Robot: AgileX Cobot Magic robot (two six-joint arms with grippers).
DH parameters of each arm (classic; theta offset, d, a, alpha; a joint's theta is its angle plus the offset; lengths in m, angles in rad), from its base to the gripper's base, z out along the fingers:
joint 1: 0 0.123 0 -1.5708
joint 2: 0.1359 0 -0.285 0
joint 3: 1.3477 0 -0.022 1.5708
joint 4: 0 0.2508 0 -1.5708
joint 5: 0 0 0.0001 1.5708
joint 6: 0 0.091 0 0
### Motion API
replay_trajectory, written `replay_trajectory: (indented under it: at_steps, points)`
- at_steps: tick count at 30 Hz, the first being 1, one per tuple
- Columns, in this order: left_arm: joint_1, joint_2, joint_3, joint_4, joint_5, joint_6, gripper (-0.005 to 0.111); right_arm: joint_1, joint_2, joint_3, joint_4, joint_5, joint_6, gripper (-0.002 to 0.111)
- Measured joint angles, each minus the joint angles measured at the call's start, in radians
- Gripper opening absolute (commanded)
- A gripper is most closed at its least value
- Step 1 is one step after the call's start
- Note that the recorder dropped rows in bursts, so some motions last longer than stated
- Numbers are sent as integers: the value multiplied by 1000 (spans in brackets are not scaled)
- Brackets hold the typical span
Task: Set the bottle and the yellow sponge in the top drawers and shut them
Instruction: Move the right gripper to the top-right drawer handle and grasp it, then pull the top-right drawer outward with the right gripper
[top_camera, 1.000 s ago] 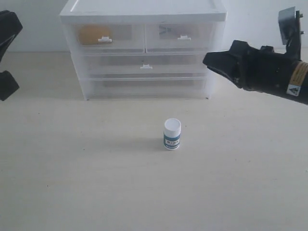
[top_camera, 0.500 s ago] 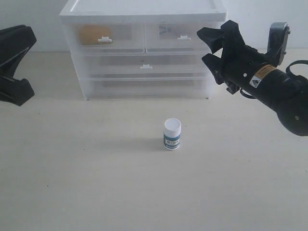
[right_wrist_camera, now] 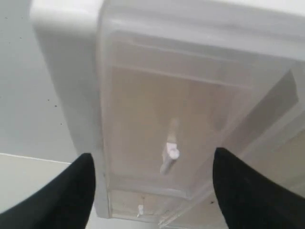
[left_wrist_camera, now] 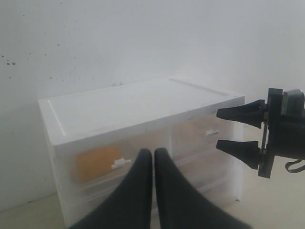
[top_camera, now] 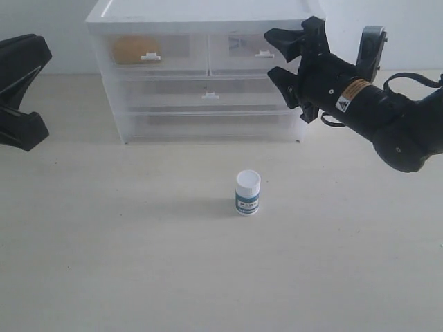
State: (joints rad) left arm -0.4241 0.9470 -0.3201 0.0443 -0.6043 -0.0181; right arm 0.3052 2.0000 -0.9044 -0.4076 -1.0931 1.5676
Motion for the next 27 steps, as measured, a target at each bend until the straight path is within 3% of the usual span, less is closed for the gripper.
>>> replay_trajectory:
  at_steps: [7,10,19,27]
  points:
    - [0,0,0,0,0,-4,4,6,43,-44,-11,-2,12,66]
    - [0,0,0,0,0,-4,4,12,53,-66,-28,-2,14,60]
    - [0,0,0,0,0,-4,4,16,54,-84,-41,28,12,0]
    - [0,0,0,0,0,-4,4,16,54,-84,-50,36,-8,0]
